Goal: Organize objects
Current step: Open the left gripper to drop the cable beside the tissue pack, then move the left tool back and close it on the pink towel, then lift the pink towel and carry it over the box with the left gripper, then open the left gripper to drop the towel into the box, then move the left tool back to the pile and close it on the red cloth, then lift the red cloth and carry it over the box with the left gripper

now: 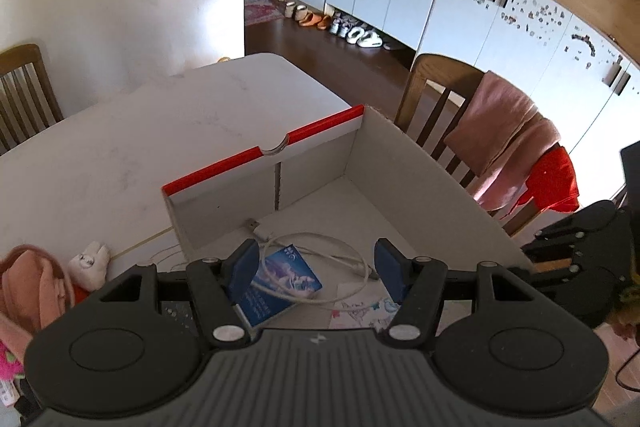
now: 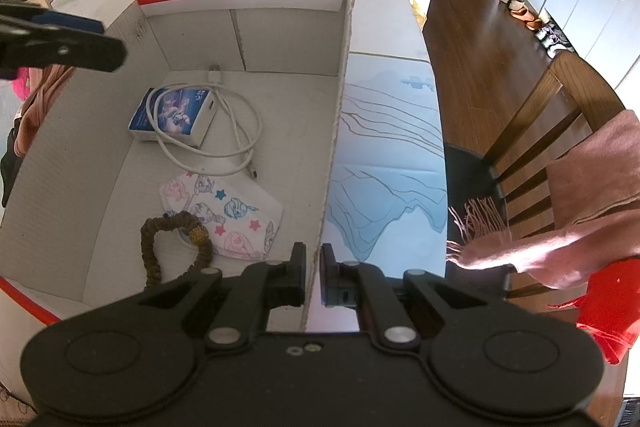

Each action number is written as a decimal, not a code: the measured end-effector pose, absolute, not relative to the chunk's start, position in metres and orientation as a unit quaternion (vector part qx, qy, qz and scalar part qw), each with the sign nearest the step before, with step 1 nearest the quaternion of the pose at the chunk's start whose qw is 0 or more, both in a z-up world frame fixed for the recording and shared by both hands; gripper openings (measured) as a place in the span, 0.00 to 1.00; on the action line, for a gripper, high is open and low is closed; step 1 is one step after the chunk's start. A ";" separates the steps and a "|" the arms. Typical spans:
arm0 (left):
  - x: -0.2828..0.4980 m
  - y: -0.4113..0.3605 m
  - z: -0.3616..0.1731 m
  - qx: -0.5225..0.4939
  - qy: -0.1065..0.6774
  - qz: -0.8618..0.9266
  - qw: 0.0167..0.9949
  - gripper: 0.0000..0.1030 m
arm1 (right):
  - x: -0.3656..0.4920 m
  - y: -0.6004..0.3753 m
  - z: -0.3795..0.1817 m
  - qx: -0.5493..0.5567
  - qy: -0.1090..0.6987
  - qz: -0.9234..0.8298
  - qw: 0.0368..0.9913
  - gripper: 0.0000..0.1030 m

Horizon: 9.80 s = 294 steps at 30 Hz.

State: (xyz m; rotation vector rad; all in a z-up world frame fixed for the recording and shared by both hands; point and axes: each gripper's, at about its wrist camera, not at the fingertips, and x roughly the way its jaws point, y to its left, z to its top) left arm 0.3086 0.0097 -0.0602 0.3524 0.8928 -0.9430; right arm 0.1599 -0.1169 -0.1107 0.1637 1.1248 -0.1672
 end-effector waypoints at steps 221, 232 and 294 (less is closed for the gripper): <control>0.343 0.152 -0.105 0.123 0.437 -0.270 0.849 0.95 | 0.165 -0.114 -0.112 0.055 0.549 -0.082 0.830 0.04; 0.364 0.148 -0.143 0.163 0.453 -0.248 0.840 0.95 | 0.167 -0.113 -0.113 0.055 0.552 -0.083 0.828 0.04; 0.309 0.122 -0.039 0.039 0.440 -0.331 0.834 0.31 | 0.165 -0.113 -0.112 0.060 0.547 -0.085 0.831 0.04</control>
